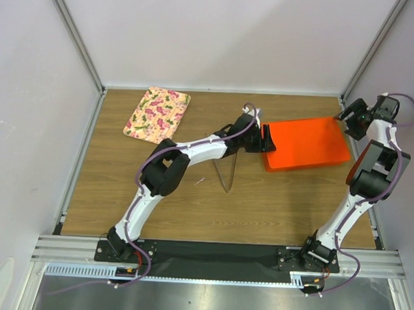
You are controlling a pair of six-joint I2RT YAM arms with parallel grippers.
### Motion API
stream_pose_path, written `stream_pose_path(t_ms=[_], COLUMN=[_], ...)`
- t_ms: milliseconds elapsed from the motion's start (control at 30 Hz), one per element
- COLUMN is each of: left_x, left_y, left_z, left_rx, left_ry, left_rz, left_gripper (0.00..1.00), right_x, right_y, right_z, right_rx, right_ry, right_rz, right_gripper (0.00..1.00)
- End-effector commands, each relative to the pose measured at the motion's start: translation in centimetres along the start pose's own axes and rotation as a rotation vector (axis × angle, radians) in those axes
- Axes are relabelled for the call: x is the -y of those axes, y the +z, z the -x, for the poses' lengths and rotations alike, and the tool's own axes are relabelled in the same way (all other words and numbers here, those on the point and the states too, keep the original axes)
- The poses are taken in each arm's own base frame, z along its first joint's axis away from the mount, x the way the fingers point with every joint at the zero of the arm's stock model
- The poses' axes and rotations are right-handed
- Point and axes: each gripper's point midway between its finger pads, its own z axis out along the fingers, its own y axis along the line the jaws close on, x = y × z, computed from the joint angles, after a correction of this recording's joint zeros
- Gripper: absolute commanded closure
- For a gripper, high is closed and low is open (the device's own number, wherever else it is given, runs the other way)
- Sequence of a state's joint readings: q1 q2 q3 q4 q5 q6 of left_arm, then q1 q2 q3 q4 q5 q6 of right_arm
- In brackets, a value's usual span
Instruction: Pack the chocolate
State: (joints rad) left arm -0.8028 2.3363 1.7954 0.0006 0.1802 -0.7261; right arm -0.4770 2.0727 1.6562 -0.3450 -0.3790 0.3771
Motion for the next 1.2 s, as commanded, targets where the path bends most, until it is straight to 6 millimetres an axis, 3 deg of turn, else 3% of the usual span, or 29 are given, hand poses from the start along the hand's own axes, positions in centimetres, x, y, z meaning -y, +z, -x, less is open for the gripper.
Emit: stream_pose_path(t_ms=[0,167,233,367,400,433,467,633,667,700,767,800,1000,1167], left_x=[5.1,3.9,3.8,2.1,2.1,2.3,1.7,1.9,2.6,1.5,2.0,1.1,1.9,0.9], left_y=[-3.9,-5.8,-7.0,-9.0,-9.2,-9.0,-8.8,-5.8,-5.7,-4.0,-3.4,-2.3,-1.5,-0.5], left_z=[4.1,4.5,5.3,9.6,10.6,11.8,12.6,13.1,13.9,12.8,13.5,12.7,12.9,12.1], left_rx=[0.078,0.067,0.074,0.146,0.165,0.179,0.181,0.146,0.162,0.128,0.136,0.116,0.138,0.121], left_ry=[0.002,-0.006,-0.004,0.024,0.037,0.066,0.077,0.17,0.183,0.179,0.197,0.196,0.221,0.202], left_rz=[-0.096,-0.044,-0.033,-0.011,-0.03,-0.048,-0.05,-0.129,-0.154,-0.155,-0.174,-0.173,-0.24,-0.233], left_gripper=[0.3,0.24,0.23,0.22,0.21,0.21,0.21,0.2,0.2,0.2,0.19,0.19,0.18,0.18], right_x=[-1.3,-0.5,0.0,0.7,0.5,1.1,0.1,-0.1,-0.1,-0.8,-1.1,-1.4,-1.5,-0.3], right_y=[-4.1,-7.1,-9.2,-12.3,-12.8,-12.9,-13.7,-13.2,-12.5,-12.8,-12.4,-12.3,-10.7,-9.5], right_z=[3.0,1.2,-1.1,-5.1,-5.9,-7.9,-8.4,-11.6,-12.5,-12.1,-12.0,-11.9,-12.7,-14.3], right_rx=[0.102,0.104,0.078,0.042,0.034,-0.001,0.007,0.015,0.023,0.054,0.091,0.103,0.108,0.09], right_ry=[0.028,0.186,0.259,0.384,0.413,0.431,0.433,0.557,0.576,0.583,0.613,0.614,0.64,0.657], right_rz=[-0.13,-0.324,-0.394,-0.451,-0.445,-0.461,-0.429,-0.333,-0.292,-0.245,-0.21,-0.192,-0.195,-0.214], right_gripper=[0.18,0.2,0.24,0.27,0.26,0.26,0.25,0.28,0.29,0.3,0.31,0.31,0.32,0.33])
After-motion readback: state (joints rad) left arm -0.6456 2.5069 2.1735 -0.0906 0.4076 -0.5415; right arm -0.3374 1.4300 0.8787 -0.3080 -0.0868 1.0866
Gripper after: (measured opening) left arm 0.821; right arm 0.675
